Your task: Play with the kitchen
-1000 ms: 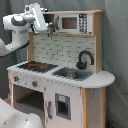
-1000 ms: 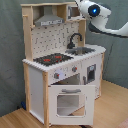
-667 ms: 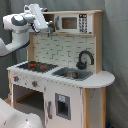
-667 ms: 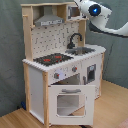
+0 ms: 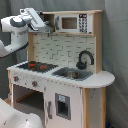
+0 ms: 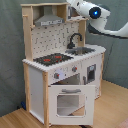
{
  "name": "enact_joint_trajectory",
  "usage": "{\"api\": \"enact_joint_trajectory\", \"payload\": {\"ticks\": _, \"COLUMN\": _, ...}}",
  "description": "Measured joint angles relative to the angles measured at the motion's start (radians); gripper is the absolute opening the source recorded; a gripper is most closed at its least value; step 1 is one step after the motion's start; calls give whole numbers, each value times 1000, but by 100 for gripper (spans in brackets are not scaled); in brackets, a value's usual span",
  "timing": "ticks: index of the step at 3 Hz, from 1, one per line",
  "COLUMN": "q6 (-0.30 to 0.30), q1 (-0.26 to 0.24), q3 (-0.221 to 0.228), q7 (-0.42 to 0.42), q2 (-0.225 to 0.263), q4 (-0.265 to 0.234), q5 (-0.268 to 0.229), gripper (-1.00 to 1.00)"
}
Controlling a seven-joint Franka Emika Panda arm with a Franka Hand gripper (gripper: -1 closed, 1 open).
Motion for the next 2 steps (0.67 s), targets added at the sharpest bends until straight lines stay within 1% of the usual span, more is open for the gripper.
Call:
{"api": "enact_joint_trajectory", "payload": {"ticks": 1, "q6": 52, "q1": 0, "q3": 6, "q7": -91, "q2": 0, "q4": -6, "q5": 0, "gripper": 100}}
{"api": "enact_joint_trajectory", "payload": {"ticks": 2, "q6": 80, "q1": 3, "q3": 6, "q7": -190, "q2": 0, "q4": -9, "q5": 0, "gripper": 100}}
